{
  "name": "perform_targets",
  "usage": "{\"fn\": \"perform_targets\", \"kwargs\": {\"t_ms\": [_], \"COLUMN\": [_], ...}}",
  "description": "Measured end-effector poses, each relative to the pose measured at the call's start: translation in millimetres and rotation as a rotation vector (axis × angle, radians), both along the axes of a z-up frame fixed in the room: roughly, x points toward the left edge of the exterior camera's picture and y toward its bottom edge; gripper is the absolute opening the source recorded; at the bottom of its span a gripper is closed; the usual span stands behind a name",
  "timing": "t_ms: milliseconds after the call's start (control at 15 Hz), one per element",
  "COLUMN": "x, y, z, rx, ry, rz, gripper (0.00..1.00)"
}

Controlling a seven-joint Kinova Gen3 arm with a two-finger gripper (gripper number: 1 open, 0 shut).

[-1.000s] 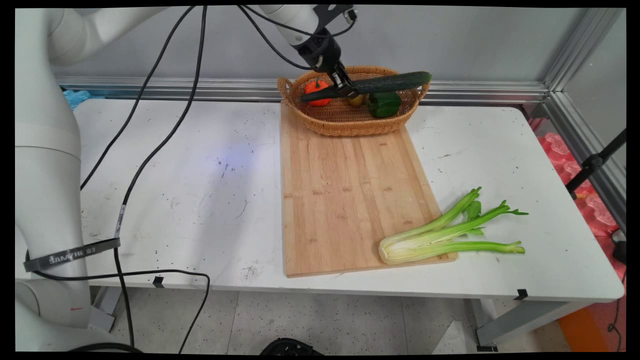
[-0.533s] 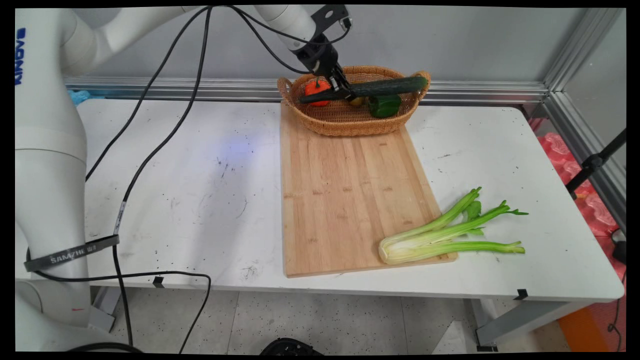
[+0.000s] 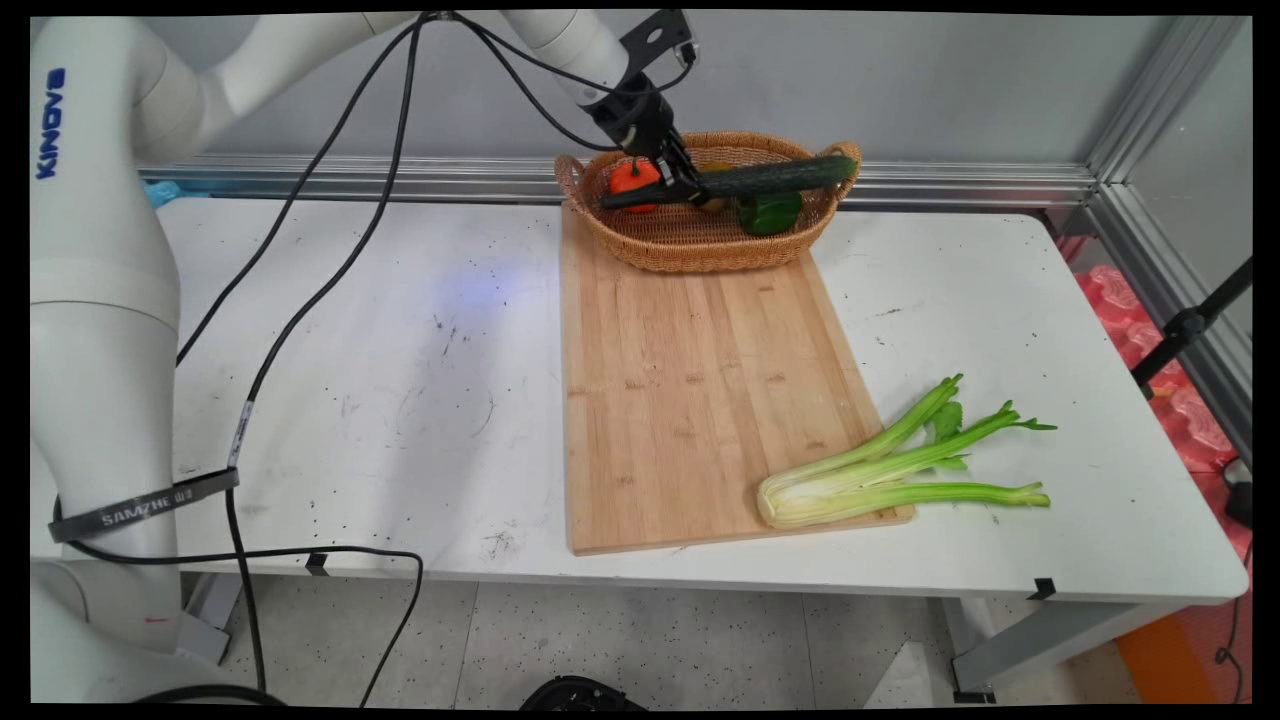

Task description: Place the picked object in the vegetable basket

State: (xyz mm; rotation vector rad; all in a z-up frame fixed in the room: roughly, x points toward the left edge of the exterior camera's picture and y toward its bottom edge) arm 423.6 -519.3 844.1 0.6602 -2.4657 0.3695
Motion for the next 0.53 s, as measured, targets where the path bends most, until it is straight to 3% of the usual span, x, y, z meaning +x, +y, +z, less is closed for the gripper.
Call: {"fn": "perform_targets", "kwargs": {"t_ms": [133, 200, 533], "x": [1.9, 3.3, 6.6], "y": [-0.8, -1.2, 0.4], "z": [-1.1, -1.7, -3.1], "rx": [0.001, 0.002, 0.011], "ry": [0.001, 0.002, 0.004], "rz": [-0.004, -0.005, -0.013], "gripper": [0.0, 1.0, 1.0]}}
